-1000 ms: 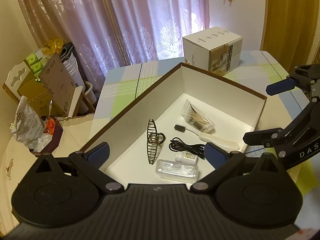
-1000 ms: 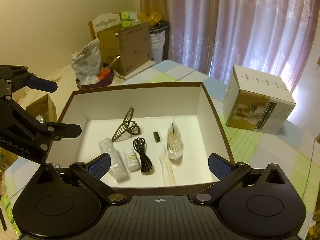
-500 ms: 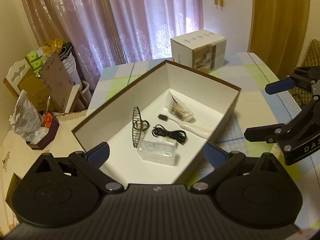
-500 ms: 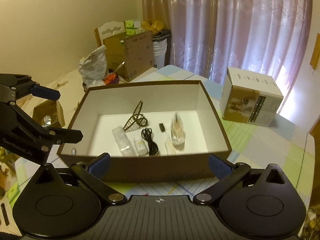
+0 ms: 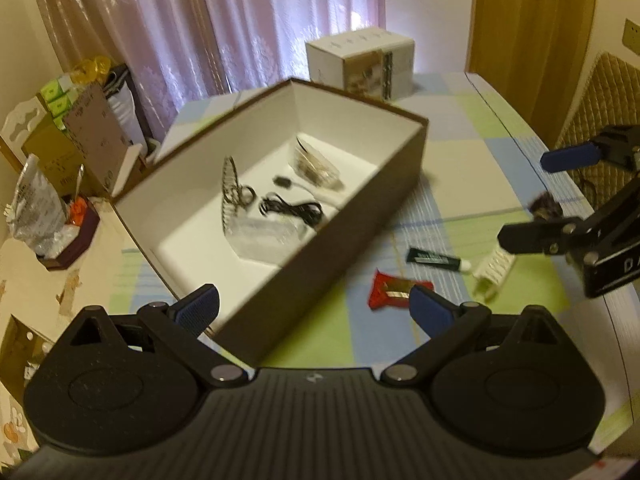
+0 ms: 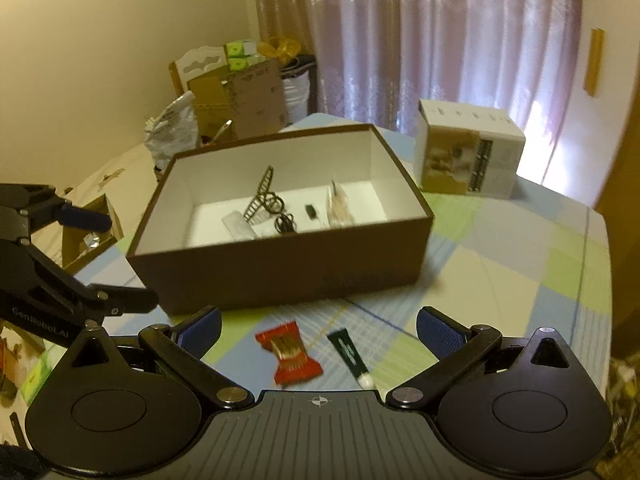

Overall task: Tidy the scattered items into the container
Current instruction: 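Move both tools back from the box toward the items on the table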

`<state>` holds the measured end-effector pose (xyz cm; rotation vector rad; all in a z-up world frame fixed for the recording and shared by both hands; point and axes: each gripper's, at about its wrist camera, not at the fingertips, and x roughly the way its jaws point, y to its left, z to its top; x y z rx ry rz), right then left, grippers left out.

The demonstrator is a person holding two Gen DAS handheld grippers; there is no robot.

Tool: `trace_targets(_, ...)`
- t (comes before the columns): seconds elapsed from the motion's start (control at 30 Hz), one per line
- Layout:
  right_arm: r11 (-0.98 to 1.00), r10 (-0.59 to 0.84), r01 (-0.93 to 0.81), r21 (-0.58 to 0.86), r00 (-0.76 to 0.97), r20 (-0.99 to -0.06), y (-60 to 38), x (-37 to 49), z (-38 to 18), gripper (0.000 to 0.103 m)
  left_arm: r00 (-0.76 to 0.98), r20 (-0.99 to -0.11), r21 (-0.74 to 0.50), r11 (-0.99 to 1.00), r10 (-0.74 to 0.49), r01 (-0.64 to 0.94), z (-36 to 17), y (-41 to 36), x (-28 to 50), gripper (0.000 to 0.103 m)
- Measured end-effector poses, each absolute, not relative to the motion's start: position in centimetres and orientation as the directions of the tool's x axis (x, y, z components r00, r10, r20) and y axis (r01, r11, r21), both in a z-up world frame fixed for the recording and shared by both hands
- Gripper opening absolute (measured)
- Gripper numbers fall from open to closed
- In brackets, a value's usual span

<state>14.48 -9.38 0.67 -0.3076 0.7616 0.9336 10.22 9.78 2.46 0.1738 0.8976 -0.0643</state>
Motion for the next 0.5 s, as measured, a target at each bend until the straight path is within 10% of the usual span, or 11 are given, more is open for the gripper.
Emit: trace_targets(0.5,0.649,0.523,-0.757,0.082,0.365,-0.77,-14.6,12.2,-2.5,0.101,0.579,-0.815,0.114,0.977,-0.011,0.18,-0.5,6.8,8.8,0.1)
